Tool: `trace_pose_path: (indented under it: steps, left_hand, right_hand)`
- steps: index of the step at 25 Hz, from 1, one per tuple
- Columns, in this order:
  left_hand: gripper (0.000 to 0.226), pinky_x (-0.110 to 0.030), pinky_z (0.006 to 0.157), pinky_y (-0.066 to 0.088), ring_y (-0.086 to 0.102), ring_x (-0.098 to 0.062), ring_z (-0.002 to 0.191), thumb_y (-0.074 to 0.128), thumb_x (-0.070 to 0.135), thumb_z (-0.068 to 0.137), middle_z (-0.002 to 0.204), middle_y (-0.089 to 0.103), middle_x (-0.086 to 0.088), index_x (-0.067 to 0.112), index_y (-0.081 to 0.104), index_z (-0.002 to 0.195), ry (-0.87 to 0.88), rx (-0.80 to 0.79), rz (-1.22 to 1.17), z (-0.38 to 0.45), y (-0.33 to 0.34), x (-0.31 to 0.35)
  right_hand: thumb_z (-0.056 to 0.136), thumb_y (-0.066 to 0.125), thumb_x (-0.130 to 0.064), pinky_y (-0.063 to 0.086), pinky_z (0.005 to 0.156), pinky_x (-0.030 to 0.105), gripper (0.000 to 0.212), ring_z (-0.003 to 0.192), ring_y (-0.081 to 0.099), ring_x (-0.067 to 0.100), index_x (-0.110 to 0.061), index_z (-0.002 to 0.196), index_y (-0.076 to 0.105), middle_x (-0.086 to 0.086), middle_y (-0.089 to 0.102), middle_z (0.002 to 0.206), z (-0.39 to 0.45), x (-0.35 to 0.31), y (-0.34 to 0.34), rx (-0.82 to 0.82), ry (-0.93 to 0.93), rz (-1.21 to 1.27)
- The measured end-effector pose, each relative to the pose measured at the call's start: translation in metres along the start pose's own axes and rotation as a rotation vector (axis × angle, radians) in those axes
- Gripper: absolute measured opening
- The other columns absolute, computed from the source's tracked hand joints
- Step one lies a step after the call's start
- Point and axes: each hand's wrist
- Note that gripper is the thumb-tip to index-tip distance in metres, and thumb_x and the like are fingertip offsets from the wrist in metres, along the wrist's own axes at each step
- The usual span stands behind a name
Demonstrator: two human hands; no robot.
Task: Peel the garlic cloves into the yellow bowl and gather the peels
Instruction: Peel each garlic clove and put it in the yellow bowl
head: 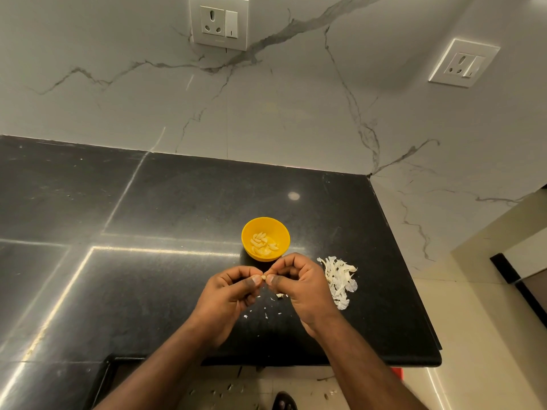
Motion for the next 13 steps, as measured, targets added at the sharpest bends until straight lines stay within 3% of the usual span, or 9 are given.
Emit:
trace_pose_path:
  steps: [3,7,9,13]
  left_hand:
    - [0.018,-0.031,0.071,0.046,0.058,-0.016,0.072,0.068,0.012,0.079,0.083,0.068,-0.012,0.004,0.074,0.094,-0.06,-0.008,-0.046,-0.001,0.004,0.0]
    - [0.023,-0.027,0.067,0.046,0.058,-0.014,0.069,0.066,0.013,0.08,0.081,0.067,-0.01,0.002,0.071,0.1,-0.111,-0.006,-0.083,-0.002,0.009,0.0]
    - [0.024,-0.025,0.065,0.046,0.058,-0.013,0.069,0.065,0.013,0.081,0.081,0.067,-0.009,0.002,0.071,0.101,-0.134,-0.006,-0.102,0.0,0.009,-0.001]
    - [0.018,-0.023,0.062,0.046,0.057,-0.013,0.067,0.067,0.009,0.086,0.08,0.066,-0.01,0.0,0.072,0.101,-0.165,-0.022,-0.088,0.004,0.008,-0.002]
  right_hand:
    - [0.085,0.073,0.001,0.059,0.078,0.04,0.021,0.077,0.069,0.018,-0.02,0.087,0.075,0.004,0.074,0.081,0.003,0.005,-0.003,0.052,-0.003,-0.127]
    - [0.092,0.071,-0.019,0.054,0.079,0.022,0.013,0.084,0.068,0.001,-0.031,0.094,0.077,-0.012,0.075,0.085,0.0,0.004,-0.014,0.001,-0.036,-0.325]
    - [0.091,0.071,-0.016,0.051,0.086,0.015,0.016,0.097,0.067,-0.002,-0.026,0.102,0.077,-0.015,0.075,0.096,-0.003,0.001,-0.013,-0.075,-0.087,-0.311]
    - [0.085,0.076,-0.008,0.054,0.09,0.024,0.023,0.103,0.07,0.009,-0.025,0.101,0.078,-0.007,0.077,0.102,-0.005,0.004,-0.006,-0.058,-0.094,-0.181]
Point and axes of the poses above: each hand's wrist, its own z-axis towards the middle knuckle, its own y-axis out of the palm, x = y × z
